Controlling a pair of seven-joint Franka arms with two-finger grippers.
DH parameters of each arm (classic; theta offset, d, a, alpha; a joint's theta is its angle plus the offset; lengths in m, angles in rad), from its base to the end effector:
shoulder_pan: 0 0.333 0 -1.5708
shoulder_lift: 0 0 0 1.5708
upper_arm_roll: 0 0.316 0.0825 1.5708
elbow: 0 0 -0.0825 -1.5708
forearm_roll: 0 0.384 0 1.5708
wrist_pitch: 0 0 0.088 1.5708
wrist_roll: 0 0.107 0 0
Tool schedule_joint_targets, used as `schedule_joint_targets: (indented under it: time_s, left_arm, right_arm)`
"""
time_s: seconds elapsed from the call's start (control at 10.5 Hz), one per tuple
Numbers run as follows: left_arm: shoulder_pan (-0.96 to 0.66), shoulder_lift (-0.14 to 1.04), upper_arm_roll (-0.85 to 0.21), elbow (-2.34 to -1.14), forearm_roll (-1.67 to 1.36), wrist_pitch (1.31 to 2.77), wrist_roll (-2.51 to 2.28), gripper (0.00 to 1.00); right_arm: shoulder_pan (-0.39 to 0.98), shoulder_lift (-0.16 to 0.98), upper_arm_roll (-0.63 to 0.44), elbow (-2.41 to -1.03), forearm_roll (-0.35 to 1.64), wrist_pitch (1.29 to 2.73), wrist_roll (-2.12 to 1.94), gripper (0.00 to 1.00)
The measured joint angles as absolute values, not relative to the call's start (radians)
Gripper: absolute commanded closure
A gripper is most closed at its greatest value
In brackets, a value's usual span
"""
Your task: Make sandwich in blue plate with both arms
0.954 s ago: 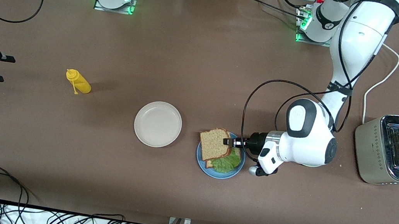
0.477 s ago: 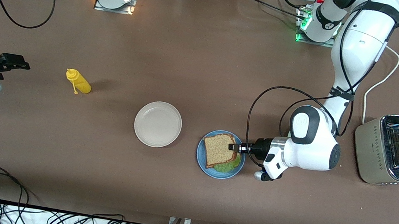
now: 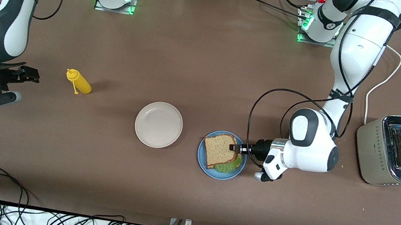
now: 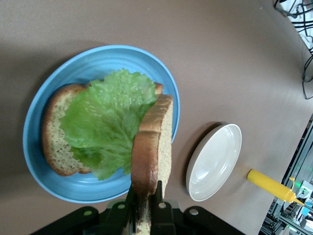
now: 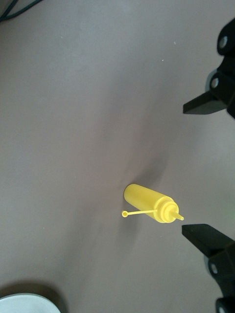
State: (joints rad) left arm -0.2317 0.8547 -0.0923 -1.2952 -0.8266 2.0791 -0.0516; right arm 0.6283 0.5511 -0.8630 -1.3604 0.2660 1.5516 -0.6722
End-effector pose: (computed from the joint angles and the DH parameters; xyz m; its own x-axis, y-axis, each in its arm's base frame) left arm 0.7041 -0.2575 0.2422 0.9605 0.1029 -0.2585 0.2517 -0.7173 0.6497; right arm 0.6594 -0.0114 0.4697 0.8733 0.4312 -0.2269 0.4440 -0.8960 0.0062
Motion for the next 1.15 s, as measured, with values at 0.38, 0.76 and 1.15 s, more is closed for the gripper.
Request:
schedule_joint_targets:
  time_s: [0.38,0.76,1.15]
  left_arm:
    - [-0.226,0.880,-0.081,-1.295,-0.827,2.079,-0.001,0.54]
    - [-0.215,0.889,-0.035,-1.299,-0.827,2.078,0.098,0.55]
    - [-0.195,0.887,0.021,-1.306,-0.827,2.043,0.146,0.52]
  right_arm:
    - [0.837,0.472,-1.008,-1.515,0.266,1.620,-0.618,0.00]
    - [0.851,0.460,-1.014,-1.518,0.266,1.619,-0.596,0.00]
    - [0.872,0.458,-1.015,-1.518,0.266,1.619,-0.578,0.00]
